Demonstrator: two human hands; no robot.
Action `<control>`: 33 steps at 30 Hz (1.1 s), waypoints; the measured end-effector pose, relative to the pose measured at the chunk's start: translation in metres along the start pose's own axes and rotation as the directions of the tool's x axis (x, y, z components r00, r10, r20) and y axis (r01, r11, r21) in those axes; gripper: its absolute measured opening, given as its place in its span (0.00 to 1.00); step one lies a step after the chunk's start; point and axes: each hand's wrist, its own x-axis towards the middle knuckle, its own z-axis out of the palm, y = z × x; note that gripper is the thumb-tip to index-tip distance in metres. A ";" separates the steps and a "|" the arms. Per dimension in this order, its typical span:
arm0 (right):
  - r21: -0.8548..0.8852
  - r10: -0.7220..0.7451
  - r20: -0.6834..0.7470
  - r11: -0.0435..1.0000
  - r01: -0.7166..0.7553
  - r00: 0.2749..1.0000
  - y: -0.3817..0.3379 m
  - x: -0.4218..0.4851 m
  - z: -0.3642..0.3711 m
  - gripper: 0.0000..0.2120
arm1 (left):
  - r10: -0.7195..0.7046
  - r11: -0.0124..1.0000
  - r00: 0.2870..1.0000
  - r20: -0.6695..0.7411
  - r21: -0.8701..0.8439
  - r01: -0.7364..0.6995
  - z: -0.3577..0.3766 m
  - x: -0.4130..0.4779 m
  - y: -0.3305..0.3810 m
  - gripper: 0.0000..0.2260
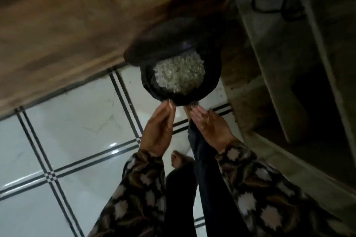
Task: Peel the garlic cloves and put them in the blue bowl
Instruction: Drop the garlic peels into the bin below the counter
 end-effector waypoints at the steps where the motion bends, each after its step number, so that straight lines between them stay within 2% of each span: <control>1: 0.036 -0.020 -0.080 0.999 0.022 0.997 -0.006 0.017 0.004 0.23 | 0.047 0.999 0.999 -0.011 0.005 -0.047 0.006 0.012 0.003 0.15; 2: 0.065 -0.040 -0.108 0.997 0.047 0.993 -0.013 0.029 0.013 0.23 | 0.092 0.995 0.995 -0.027 0.053 -0.090 0.011 0.024 0.003 0.12; 3: 0.048 -0.034 -0.074 0.998 0.038 0.997 -0.017 0.041 0.023 0.23 | 0.123 0.987 0.992 -0.021 0.107 -0.120 0.013 0.036 0.001 0.11; 5: -0.055 -0.044 -0.026 0.998 0.042 0.999 -0.025 0.066 0.038 0.22 | 0.192 0.959 0.981 -0.008 0.214 -0.186 0.017 0.050 -0.001 0.11; 7: -0.139 -0.053 -0.019 0.989 0.050 0.998 -0.037 0.078 0.055 0.24 | 0.309 0.889 0.951 0.006 0.354 -0.291 0.026 0.067 0.000 0.13; 10: -0.150 -0.037 0.036 0.988 0.042 0.999 -0.049 0.083 0.079 0.23 | 0.426 0.719 0.903 0.051 0.587 -0.372 0.049 0.086 -0.001 0.15; 13: -0.155 -0.048 0.060 0.986 0.057 0.997 -0.062 0.082 0.096 0.26 | 0.389 0.542 0.913 0.125 0.771 -0.336 0.051 0.113 -0.008 0.15; 15: -0.220 -0.066 0.026 0.973 0.071 0.997 -0.067 0.081 0.102 0.26 | 0.493 0.394 0.857 0.152 0.839 -0.376 0.047 0.120 -0.008 0.18; 16: -0.232 -0.057 0.022 0.971 0.061 0.998 -0.068 0.081 0.102 0.25 | 0.522 0.324 0.823 0.223 0.841 -0.434 0.046 0.121 -0.009 0.19; 17: -0.225 -0.037 0.023 0.973 0.041 0.999 -0.068 0.080 0.101 0.25 | 0.487 0.227 0.816 0.312 0.857 -0.463 0.047 0.120 -0.010 0.19; 18: -0.227 -0.013 0.020 0.974 0.018 1.000 -0.067 0.079 0.100 0.27 | 0.402 0.129 0.854 0.330 0.903 -0.410 0.046 0.118 -0.015 0.19; 19: -0.263 0.001 0.012 0.965 0.002 1.000 -0.067 0.078 0.096 0.29 | 0.362 0.034 0.894 0.263 0.955 -0.295 0.040 0.120 -0.017 0.20; 20: -0.327 0.017 0.016 0.945 -0.011 1.000 -0.067 0.075 0.092 0.29 | 0.395 0.035 0.913 0.103 0.991 -0.127 0.034 0.122 -0.014 0.22; 21: -0.383 0.023 0.038 0.924 -0.007 0.999 -0.067 0.070 0.089 0.28 | 0.448 0.084 0.894 -0.026 0.996 -0.012 0.029 0.122 -0.009 0.23; 22: -0.408 0.014 0.063 0.913 0.013 0.998 -0.068 0.064 0.085 0.26 | 0.507 0.156 0.859 -0.072 0.988 -0.010 0.022 0.123 -0.003 0.22; 24: -0.430 -0.065 0.078 0.898 0.092 0.995 -0.072 0.051 0.080 0.22 | 0.636 0.218 0.771 0.036 0.950 -0.225 0.017 0.115 0.006 0.16; 26: -0.471 -0.166 0.018 0.869 0.155 0.986 -0.071 0.039 0.074 0.20 | 0.705 0.155 0.684 0.188 0.900 -0.408 0.023 0.095 0.011 0.10; 28: -0.472 -0.221 -0.024 0.863 0.183 0.975 -0.067 0.019 0.071 0.19 | 0.663 -0.014 0.656 0.360 0.883 -0.470 0.032 0.077 0.014 0.08; 30: -0.475 -0.236 -0.034 0.859 0.192 0.971 -0.060 -0.003 0.068 0.18 | 0.436 -0.276 0.742 0.509 0.861 -0.428 0.038 0.065 0.017 0.15; 31: -0.497 -0.254 -0.023 0.842 0.210 0.967 -0.057 -0.024 0.070 0.17 | 0.329 -0.380 0.798 0.505 0.844 -0.378 0.044 0.052 0.021 0.19; 32: -0.524 -0.273 -0.019 0.822 0.223 0.962 -0.053 -0.043 0.071 0.17 | 0.269 -0.402 0.853 0.447 0.857 -0.322 0.050 0.036 0.023 0.22; 33: -0.546 -0.301 -0.012 0.801 0.246 0.954 -0.050 -0.065 0.073 0.16 | 0.255 -0.356 0.879 0.403 0.884 -0.302 0.059 0.014 0.025 0.23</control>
